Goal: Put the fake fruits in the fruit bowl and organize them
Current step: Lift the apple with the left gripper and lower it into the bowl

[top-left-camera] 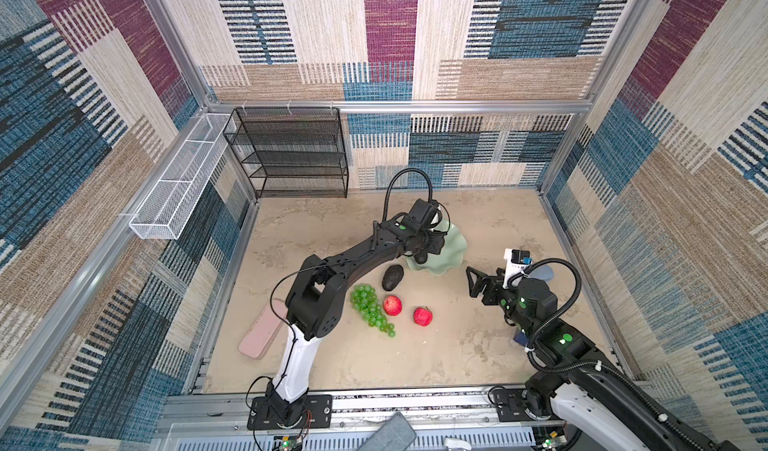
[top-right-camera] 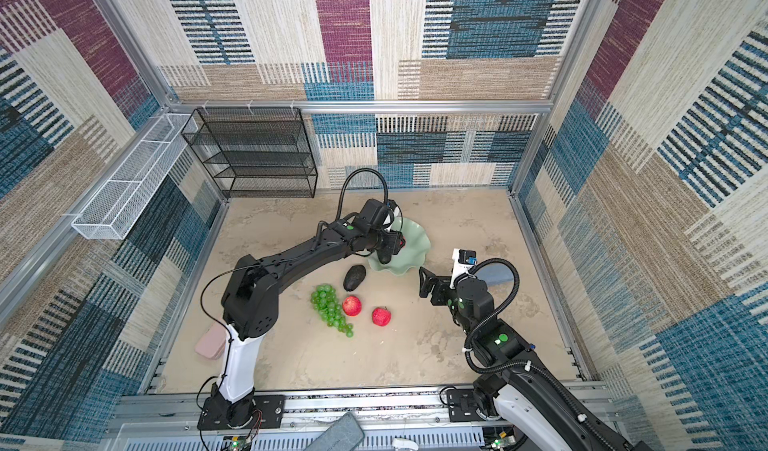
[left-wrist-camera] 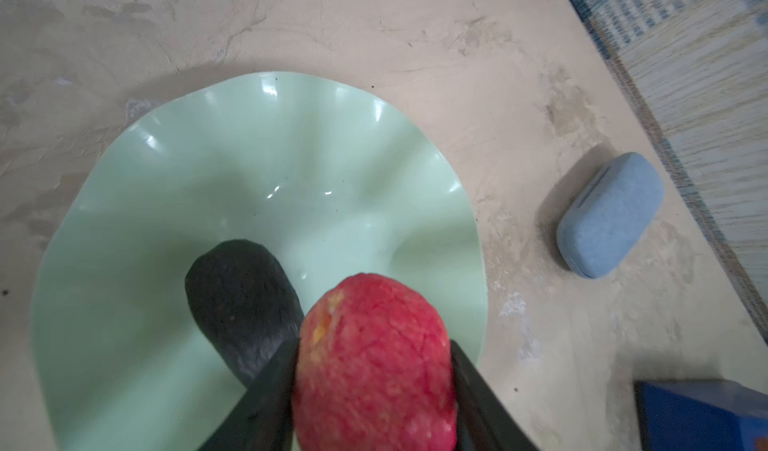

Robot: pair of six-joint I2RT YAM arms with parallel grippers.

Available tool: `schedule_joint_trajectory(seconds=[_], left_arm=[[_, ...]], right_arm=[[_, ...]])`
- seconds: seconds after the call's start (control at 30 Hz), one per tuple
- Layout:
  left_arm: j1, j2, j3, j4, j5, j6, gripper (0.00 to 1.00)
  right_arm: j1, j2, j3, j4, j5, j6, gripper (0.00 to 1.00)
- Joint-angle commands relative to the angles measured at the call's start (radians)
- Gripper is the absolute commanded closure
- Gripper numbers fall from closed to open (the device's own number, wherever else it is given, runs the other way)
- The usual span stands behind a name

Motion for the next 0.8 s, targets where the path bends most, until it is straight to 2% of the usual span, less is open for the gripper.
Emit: schedule_joint_trajectory(seconds=[0.0, 0.17, 0.43, 0.77], left_arm=[[0.005, 0.082, 0.095, -0.057, 0.016, 0.045, 0.47], [0.008, 0.196, 0.214, -0.119, -0.036, 0.036, 0.47], [0.01, 0.313, 0.348, -0.211, -0.057, 0.01, 0.42], [0.01, 0.295, 0.367, -0.226, -0.031, -0.05, 0.35]], right_arm=[[0.0, 0.006, -0.002, 0.008, -0.007, 0.014, 0.0], [0.0, 0.022, -0.005, 0.022, -0.015, 0.008, 0.0], [0.0, 0.033, -0.001, 0.032, -0.014, -0.002, 0.0], [0.002, 0.05, 0.011, 0.006, -0.003, -0.003, 0.0]])
